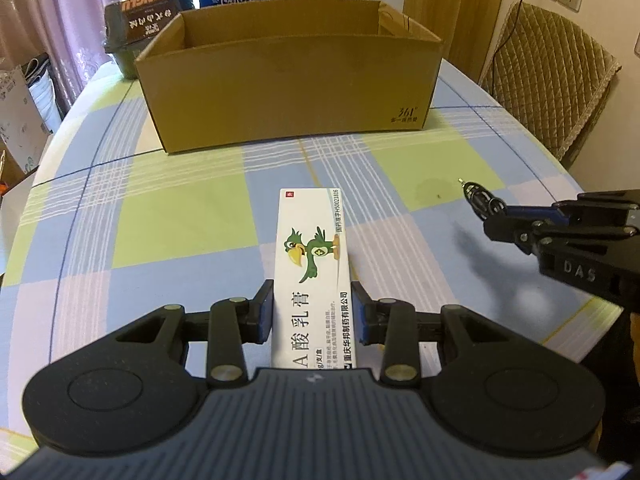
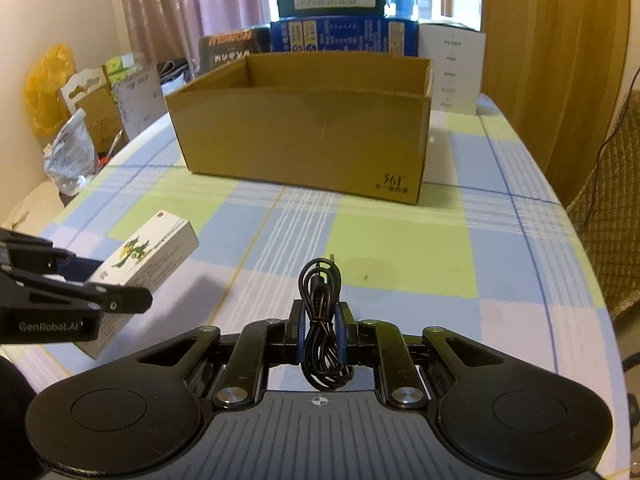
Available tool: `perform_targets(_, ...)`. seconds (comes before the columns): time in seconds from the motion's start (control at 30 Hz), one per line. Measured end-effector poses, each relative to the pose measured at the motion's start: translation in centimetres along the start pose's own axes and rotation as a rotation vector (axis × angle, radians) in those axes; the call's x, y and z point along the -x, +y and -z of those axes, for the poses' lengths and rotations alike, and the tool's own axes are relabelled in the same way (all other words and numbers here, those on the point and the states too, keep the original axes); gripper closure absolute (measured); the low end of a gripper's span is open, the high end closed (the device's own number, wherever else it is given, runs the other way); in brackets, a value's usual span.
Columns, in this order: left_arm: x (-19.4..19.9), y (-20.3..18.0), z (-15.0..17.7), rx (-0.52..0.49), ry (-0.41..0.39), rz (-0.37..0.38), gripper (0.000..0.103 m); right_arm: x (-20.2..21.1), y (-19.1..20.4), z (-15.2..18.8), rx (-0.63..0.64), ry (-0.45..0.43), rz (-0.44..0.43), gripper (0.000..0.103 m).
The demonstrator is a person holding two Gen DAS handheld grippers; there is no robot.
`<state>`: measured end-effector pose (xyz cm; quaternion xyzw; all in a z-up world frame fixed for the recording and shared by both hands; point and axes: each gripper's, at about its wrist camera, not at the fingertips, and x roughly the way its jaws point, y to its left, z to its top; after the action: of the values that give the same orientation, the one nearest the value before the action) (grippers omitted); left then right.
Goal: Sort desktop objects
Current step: 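Lift and carry the ointment box and cable over the cardboard box with both tools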
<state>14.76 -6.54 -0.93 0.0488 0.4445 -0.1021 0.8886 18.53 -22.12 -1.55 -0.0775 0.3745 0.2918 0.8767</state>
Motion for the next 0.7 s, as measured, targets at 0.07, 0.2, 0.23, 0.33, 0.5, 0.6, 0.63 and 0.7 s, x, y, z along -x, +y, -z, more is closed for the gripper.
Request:
perform_targets(0.07, 0.7, 0.0, 0.0, 0.004, -0.004, -0.002, 0.070, 0.8, 0.0, -0.3, -0.015, -0.010, -0.001, 0.091)
perform_targets(0.2, 2.1, 0.0, 0.0, 0.021, -0.021, -0.008, 0.070, 2.4, -0.1, -0.8, -0.038, -0.030, -0.001, 0.091)
perform_targets(0.23, 2.5, 0.0, -0.1, 0.027, -0.025, -0.008, 0.070, 2.7, -0.2, -0.9, -0.043, -0.034, -0.001, 0.091)
perform_targets(0.33, 3.4, 0.2, -0.2, 0.042, -0.038, -0.005, 0.070, 3.6, -0.4, -1.3, -0.057, -0.044, 0.002, 0.091)
perform_targets(0.5, 4.6, 0.2, -0.5, 0.046, -0.058, -0.005, 0.070, 5.1, -0.9, -2.3, -0.079, -0.064, 0.005, 0.091)
perform_targets(0.6, 5.2, 0.3, -0.9, 0.049, -0.071, -0.006, 0.070, 5.8, -0.9, -3.0, -0.081, -0.075, 0.005, 0.091)
perform_targets(0.63, 5.4, 0.3, -1.0, 0.048, -0.075, -0.008, 0.070, 6.0, -0.9, -3.3, -0.083, -0.077, 0.003, 0.091)
perform_targets(0.7, 5.7, 0.4, -1.5, 0.044, -0.083, -0.010, 0.070, 6.3, -0.8, -3.9, -0.085, -0.080, 0.001, 0.091)
